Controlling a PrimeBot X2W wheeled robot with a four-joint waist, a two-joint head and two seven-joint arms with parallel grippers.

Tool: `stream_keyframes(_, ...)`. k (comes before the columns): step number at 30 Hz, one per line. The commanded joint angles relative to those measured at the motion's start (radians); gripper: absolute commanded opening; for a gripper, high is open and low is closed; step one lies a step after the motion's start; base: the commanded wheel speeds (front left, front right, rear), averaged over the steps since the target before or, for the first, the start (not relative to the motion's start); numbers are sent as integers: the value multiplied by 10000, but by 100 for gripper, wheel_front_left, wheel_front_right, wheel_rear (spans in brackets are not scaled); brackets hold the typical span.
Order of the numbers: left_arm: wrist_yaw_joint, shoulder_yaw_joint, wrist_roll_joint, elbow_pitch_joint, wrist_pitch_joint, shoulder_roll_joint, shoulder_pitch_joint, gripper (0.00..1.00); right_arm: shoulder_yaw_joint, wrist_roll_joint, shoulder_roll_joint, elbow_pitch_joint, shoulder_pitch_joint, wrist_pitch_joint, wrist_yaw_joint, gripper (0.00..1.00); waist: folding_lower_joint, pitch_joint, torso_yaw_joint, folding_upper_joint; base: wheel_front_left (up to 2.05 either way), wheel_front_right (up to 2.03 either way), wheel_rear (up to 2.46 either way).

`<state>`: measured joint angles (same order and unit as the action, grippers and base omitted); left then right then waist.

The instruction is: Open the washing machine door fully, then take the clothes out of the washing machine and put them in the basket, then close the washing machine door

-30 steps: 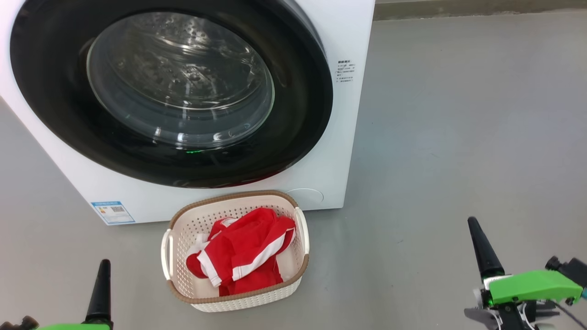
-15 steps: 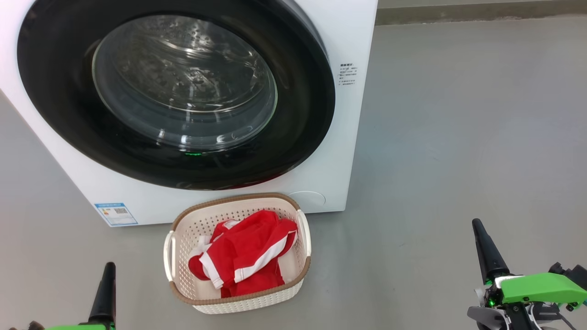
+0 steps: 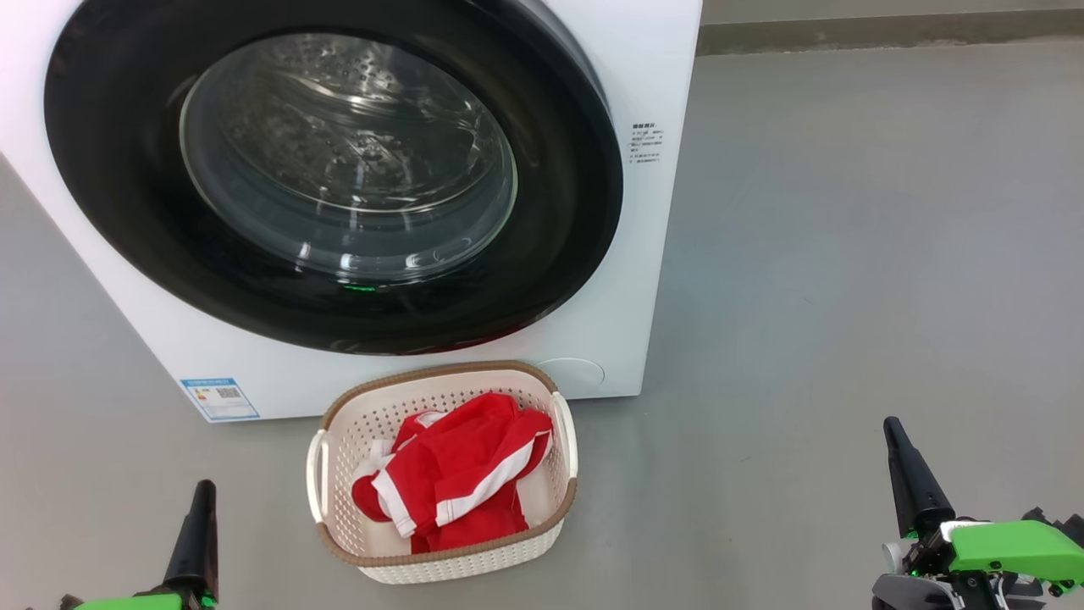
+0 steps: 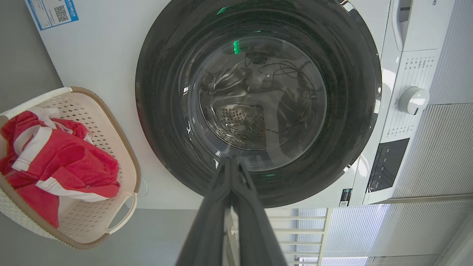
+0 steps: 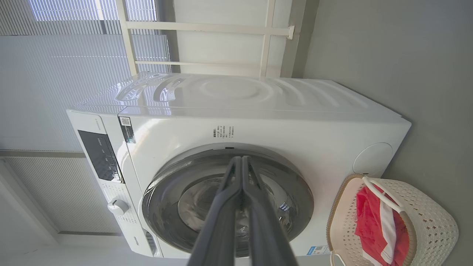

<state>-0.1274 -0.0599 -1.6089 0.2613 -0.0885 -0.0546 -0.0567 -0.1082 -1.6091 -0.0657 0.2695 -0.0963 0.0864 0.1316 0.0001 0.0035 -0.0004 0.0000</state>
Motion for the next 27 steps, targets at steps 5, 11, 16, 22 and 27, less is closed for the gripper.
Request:
stream_keyframes(5,-33,-362,-144,-166,-105,-87,-498,0,179,-190,-16,-261,-94,80,-9,0,-1,-4,4,0,0,0,0)
stream_keyframes(11,-33,-376,-132,-166,-117,-77,-499,0,161,-175,-3,-260,-96,95,-9,0,-1,-4,4,0,0,0,0)
stream_keyframes(16,-33,-387,-123,-165,-126,-69,-500,0,147,-163,7,-259,-97,106,-9,0,-1,-4,4,0,0,0,0)
stream_keyframes(22,-33,-400,-112,-165,-136,-60,-501,0,130,-150,18,-258,-99,119,-9,0,-1,-4,4,0,0,0,0)
stream_keyframes(27,-33,-410,-104,-165,-144,-53,-502,0,118,-139,27,-257,-100,129,-9,0,-1,-4,4,0,0,0,0)
